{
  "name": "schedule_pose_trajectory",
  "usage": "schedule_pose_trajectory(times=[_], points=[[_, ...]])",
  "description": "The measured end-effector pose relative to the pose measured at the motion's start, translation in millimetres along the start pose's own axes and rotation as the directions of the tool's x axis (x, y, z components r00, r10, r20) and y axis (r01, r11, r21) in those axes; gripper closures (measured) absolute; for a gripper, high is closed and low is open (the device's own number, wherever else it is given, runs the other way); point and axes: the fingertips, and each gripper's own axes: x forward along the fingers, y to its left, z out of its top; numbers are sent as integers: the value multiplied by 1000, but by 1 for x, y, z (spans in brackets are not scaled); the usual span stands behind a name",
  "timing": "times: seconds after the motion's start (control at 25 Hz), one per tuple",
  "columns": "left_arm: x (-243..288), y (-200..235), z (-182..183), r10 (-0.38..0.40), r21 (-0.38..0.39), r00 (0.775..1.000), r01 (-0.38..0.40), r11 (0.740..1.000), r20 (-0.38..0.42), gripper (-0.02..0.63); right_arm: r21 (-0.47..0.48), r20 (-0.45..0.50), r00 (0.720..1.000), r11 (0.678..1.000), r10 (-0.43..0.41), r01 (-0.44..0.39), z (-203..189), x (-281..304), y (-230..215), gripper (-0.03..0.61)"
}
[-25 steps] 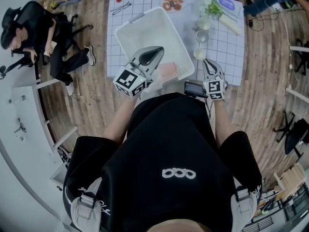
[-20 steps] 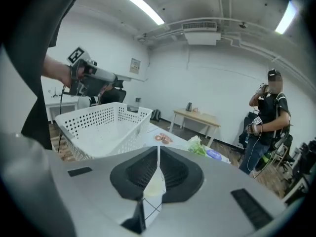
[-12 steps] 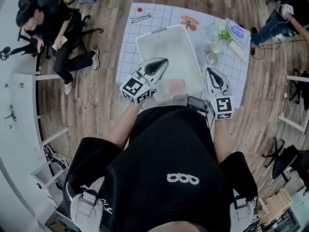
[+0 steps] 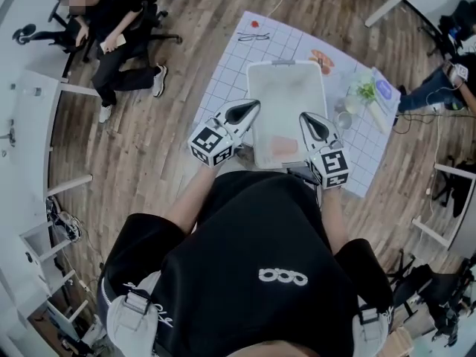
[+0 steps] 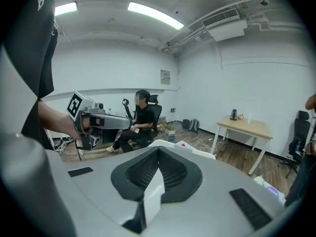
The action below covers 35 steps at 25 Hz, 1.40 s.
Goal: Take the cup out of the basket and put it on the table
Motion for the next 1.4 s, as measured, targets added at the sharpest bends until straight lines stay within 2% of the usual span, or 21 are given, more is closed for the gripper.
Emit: schedule_pose_trajectory(times=[0.2,0.48,0.64,0.76,0.88,1.04,1.12,1.2,1.28,1.36,1.4], points=[[-18,12,1,39,-13,999,-39,999,19,606,-12,-85,995,998,54,-55,-14,14,7,554],[-23,13,0,31,-2,999,-31,1000,12,606,-16,-195,976,995,97,-102,-35,28,8,554],[-23,13,-1,11,-31,999,-10,999,33,606,-23,-298,944,988,139,-153,-59,38,10,554],[-24,15,-2,13,-37,999,-12,999,34,606,-15,-382,907,981,175,-195,-80,49,12,553],[-25,18,-4,18,-46,999,-17,999,33,606,24,-485,843,967,233,-254,-104,61,21,552],[-27,23,-6,23,-57,999,-21,998,37,606,71,-629,715,939,304,-337,-146,81,45,551],[-29,25,-7,22,-62,999,-20,998,41,606,73,-679,663,928,315,-366,-167,89,60,549],[-31,30,-9,23,-67,999,-19,998,46,606,53,-737,606,920,299,-388,-191,95,70,547],[-32,38,-12,24,-73,998,-20,997,51,606,7,-803,543,914,247,-405,-217,102,75,525],[-35,42,-16,23,-93,998,-17,995,54,606,-37,-861,475,908,183,-418,-242,100,79,421],[-39,42,-19,20,-106,998,-15,994,52,606,-50,-885,439,905,157,-423,-253,96,82,405]])
